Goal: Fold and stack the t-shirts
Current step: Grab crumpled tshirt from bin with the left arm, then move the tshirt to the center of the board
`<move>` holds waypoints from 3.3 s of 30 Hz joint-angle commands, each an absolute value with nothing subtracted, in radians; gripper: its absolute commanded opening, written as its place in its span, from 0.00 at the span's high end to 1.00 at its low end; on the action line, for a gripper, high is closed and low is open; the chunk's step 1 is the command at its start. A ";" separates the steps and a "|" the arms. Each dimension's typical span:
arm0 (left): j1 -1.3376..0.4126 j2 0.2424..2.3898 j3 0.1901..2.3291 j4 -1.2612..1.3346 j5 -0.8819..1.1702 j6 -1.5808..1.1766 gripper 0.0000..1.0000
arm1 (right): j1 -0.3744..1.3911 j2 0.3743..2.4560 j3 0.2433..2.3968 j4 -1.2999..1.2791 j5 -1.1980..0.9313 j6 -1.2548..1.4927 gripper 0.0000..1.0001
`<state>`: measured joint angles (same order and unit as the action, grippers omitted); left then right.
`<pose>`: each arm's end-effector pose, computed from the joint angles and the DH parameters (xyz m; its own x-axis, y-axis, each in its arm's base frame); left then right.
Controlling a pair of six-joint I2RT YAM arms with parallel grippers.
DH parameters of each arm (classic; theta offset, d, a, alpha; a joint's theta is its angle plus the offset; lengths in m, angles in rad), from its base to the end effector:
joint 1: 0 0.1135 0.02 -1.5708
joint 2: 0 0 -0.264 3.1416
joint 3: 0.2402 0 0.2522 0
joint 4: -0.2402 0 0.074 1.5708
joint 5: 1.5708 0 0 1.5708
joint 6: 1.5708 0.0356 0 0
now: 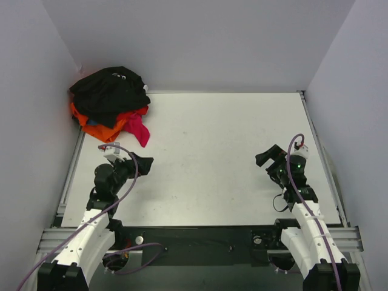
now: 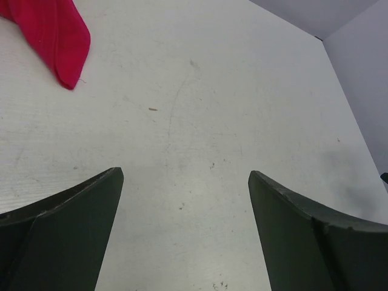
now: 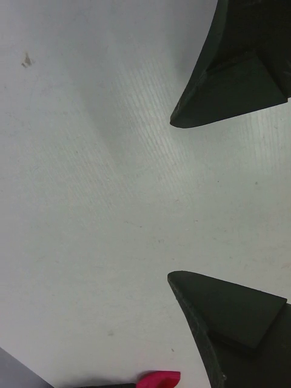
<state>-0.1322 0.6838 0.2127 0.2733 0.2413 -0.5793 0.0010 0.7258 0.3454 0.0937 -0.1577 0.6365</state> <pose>0.1647 -0.0305 0.2012 -0.3602 -0.4883 -0.7948 0.1949 0.7938 -0.5761 0.1770 0.0058 0.2226 -0.3175 0.5867 -0.7450 0.0462 0.7942 0.6058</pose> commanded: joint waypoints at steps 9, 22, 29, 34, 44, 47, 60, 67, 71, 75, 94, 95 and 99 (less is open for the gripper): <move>-0.115 0.797 0.250 0.249 0.104 -0.663 0.03 | 0.003 0.686 0.333 0.136 -0.127 0.646 0.00; 0.098 1.210 1.065 -0.245 -0.150 -0.888 0.07 | 0.014 0.675 0.272 0.198 -0.143 0.703 0.01; 0.135 1.618 1.483 -0.390 -0.224 -0.864 0.12 | 0.029 0.681 0.272 0.195 -0.135 0.707 0.01; 0.137 1.851 1.760 -0.508 -0.264 -0.815 0.15 | 0.035 0.672 0.276 0.190 -0.121 0.703 0.01; 0.137 2.169 2.075 -0.584 -0.295 -0.710 0.77 | 0.046 0.707 0.275 0.209 -0.120 0.706 0.01; 0.117 2.195 2.230 -0.745 -0.346 -0.706 1.00 | 0.051 0.712 0.278 0.210 -0.110 0.703 0.01; -0.366 1.737 2.022 -0.537 -0.479 -0.523 1.00 | 0.075 0.744 0.302 0.206 -0.081 0.689 0.01; -0.549 1.853 2.441 -0.612 -0.224 -0.515 1.00 | 0.078 0.712 0.334 0.134 -0.049 0.683 0.01; -0.525 1.809 2.516 -0.617 -0.166 -0.523 1.00 | 0.078 0.680 0.370 0.078 -0.031 0.670 0.01; -0.487 1.662 2.259 -0.508 -0.186 -0.535 1.00 | 0.080 0.673 0.390 0.055 -0.032 0.666 0.01; -0.405 1.118 0.914 -0.202 -0.225 -0.595 0.20 | 0.342 1.166 0.696 -0.212 0.310 0.652 0.16; -0.429 1.135 0.916 -0.199 -0.260 -0.588 0.20 | 0.333 1.183 0.704 -0.219 0.310 0.652 0.19; -0.489 1.215 0.925 -0.170 -0.249 -0.578 0.23 | 0.256 1.291 0.756 -0.225 0.204 0.664 0.29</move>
<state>-0.4511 1.1610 0.8948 -0.2661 -0.2348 -0.6144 0.3119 1.2201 0.6872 -0.1772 0.2340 0.6369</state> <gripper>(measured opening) 0.788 0.739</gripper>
